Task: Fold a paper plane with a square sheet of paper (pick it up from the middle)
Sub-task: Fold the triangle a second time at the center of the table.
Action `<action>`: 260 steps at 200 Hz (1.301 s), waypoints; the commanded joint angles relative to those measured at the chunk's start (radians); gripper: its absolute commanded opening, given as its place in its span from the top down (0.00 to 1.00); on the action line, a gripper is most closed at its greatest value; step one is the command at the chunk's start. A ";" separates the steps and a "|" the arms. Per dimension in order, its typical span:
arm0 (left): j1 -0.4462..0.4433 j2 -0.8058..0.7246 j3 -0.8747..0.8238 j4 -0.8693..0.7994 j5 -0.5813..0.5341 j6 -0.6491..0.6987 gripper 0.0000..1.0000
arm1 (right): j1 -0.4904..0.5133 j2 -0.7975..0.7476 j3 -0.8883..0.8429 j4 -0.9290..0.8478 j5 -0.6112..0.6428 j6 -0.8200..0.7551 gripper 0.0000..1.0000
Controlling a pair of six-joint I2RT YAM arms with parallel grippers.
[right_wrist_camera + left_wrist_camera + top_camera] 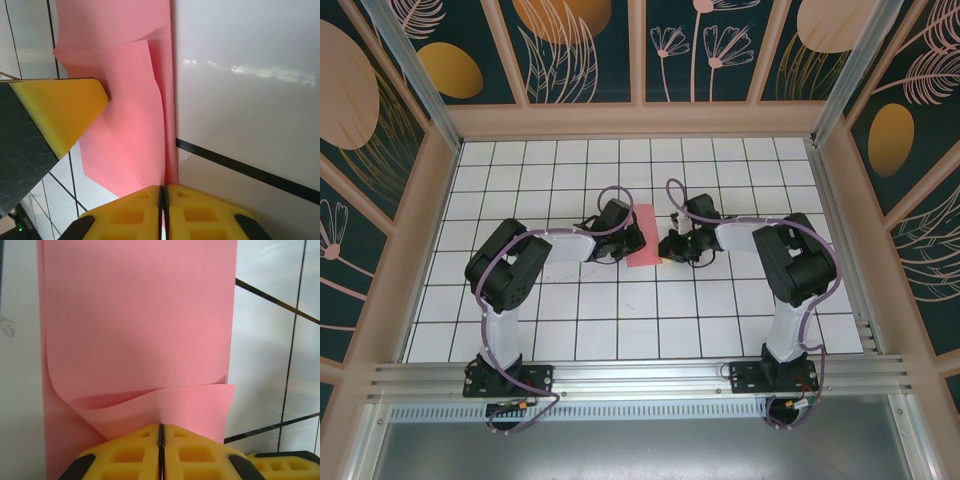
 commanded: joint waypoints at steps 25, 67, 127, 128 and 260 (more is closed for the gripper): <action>0.001 0.022 0.017 -0.076 -0.050 -0.011 0.90 | -0.018 -0.113 0.004 -0.026 0.100 -0.002 0.77; 0.001 0.024 0.015 -0.071 -0.042 -0.015 0.90 | 0.025 -0.101 0.040 -0.047 0.082 -0.048 0.78; 0.001 0.033 0.012 -0.065 -0.037 -0.029 0.91 | 0.068 0.018 0.118 -0.077 0.031 -0.077 0.89; 0.000 0.034 0.012 -0.065 -0.037 -0.029 0.91 | 0.068 0.019 0.118 -0.078 0.031 -0.078 0.89; 0.001 0.056 0.008 -0.097 -0.064 -0.035 0.91 | 0.040 0.058 0.121 -0.235 0.090 -0.230 0.93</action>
